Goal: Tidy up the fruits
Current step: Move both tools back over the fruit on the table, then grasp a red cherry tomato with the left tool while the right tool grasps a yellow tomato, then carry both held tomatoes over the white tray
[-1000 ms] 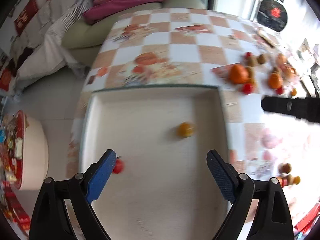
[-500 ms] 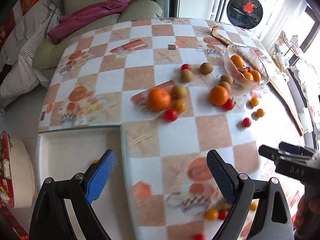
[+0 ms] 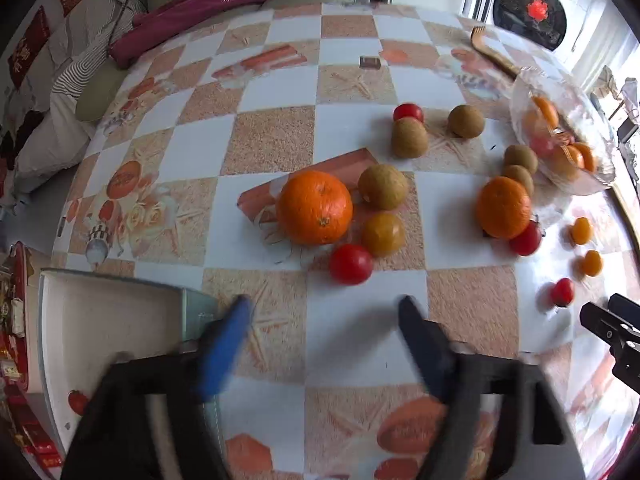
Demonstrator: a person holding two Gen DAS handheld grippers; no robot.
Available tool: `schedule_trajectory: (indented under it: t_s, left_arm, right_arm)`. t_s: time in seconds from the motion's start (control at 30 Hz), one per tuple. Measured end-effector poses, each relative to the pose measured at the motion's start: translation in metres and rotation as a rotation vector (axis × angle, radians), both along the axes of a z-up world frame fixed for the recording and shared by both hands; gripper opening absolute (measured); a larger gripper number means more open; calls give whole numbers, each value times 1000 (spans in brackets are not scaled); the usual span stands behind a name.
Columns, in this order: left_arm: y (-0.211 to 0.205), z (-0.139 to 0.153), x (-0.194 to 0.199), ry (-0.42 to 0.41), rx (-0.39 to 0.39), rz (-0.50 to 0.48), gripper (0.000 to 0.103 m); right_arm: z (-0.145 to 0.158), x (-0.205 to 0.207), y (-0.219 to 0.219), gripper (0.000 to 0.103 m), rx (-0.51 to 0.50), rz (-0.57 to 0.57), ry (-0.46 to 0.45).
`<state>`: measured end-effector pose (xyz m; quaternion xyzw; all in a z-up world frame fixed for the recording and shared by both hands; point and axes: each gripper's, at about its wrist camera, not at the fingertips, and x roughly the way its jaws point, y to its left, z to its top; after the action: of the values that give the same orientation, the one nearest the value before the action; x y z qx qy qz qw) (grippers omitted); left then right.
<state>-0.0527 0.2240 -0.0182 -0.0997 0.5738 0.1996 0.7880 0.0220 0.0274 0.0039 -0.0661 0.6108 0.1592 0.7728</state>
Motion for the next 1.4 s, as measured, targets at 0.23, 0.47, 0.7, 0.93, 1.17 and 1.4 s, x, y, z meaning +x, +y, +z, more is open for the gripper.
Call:
schedule_trajectory:
  t_s: [0.23, 0.47, 0.7, 0.93, 1.17, 1.4]
  left_arm:
    - [2, -1, 16, -30, -1, 31, 70]
    - [-4, 1, 23, -51, -16, 26, 40]
    - [-6, 6, 14, -75, -81, -1, 23]
    - [-8, 25, -8, -97, -97, -38, 23]
    - [-11, 42, -32, -112, -102, -54, 23]
    - [-5, 57, -60, -132, -112, -32, 23]
  right_arm:
    - [0, 15, 15, 63, 3, 20, -31]
    - [0, 21, 27, 35, -20, 26, -59]
    - [0, 22, 22, 23, 48, 5, -24]
    - [9, 5, 9, 23, 122, -11, 3]
    - [21, -18, 7, 23, 146, -6, 27]
    - [32, -37, 17, 23, 150, 18, 32]
